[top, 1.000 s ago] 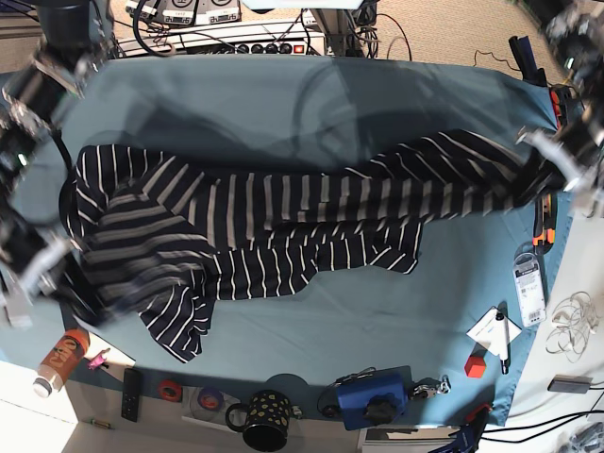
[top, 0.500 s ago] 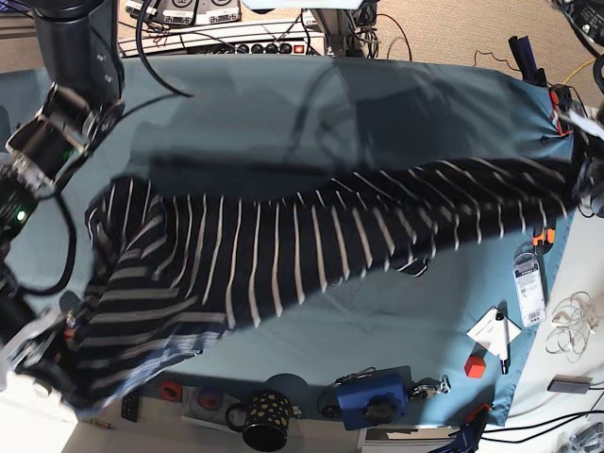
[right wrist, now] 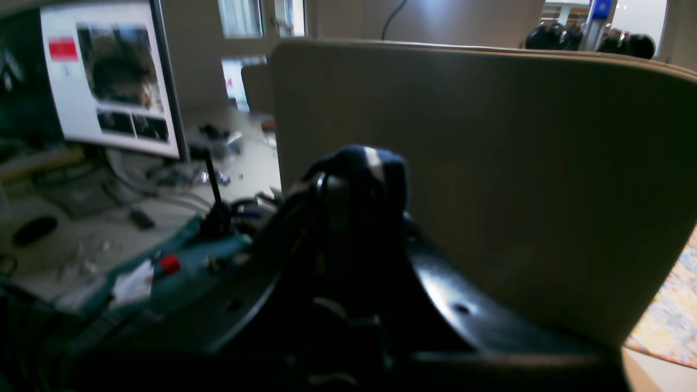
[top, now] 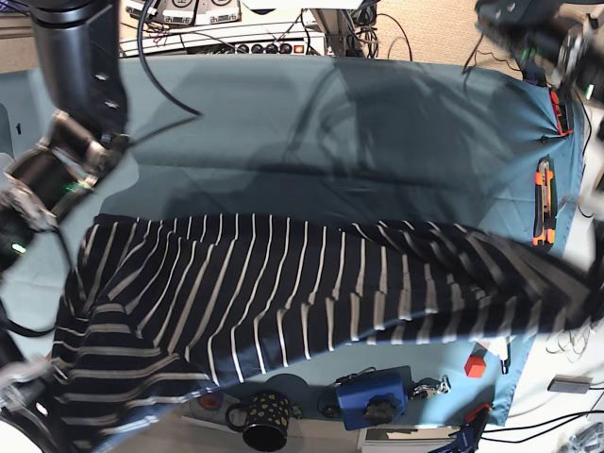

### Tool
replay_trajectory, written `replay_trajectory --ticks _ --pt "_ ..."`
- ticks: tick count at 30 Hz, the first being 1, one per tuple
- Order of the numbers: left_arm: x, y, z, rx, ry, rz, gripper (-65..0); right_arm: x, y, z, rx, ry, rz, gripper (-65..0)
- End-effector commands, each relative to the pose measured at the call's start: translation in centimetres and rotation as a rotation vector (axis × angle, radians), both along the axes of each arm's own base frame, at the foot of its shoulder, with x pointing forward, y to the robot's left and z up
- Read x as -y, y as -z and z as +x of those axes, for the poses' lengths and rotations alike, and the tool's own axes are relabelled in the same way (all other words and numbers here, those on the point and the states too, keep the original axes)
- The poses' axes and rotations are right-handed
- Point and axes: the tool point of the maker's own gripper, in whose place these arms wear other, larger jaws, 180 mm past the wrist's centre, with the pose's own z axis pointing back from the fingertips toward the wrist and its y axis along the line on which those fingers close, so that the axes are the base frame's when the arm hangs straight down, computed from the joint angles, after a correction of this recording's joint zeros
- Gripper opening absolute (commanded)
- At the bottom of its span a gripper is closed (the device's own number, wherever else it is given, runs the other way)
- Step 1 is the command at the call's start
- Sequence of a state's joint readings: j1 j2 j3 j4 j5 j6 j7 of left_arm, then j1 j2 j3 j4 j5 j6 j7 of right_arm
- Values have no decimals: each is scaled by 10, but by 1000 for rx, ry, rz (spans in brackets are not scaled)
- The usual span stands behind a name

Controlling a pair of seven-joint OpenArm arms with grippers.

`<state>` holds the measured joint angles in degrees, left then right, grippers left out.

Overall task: Layout the t-shirt on the table in an organized manner, then fold the t-shirt properly
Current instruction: 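Lift the shirt with both grippers and shake it out in the air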

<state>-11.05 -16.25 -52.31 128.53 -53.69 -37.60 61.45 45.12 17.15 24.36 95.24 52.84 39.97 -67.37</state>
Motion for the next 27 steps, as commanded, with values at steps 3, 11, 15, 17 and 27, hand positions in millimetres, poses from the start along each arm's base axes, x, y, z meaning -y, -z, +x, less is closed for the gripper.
replay_trajectory --ticks 3,11,15,17,27 --pt "9 -32 16 95 -17 27 -650 -20 -39 -4 126 -57 63 -650" --pt "-7 -89 21 244 -101 -2 -650 -46 -73 -8 214 -139 127 -650" --pt "-28 -115 9 311 -164 46 -650 -45 -96 -13 262 -142 128 -650" --pt "-38 -128 1 341 -192 66 -650 -44 -106 -15 278 -140 136 -650" --pt "-70 -166 -40 436 -282 170 -650 -41 -143 -26 356 -136 145 -650"
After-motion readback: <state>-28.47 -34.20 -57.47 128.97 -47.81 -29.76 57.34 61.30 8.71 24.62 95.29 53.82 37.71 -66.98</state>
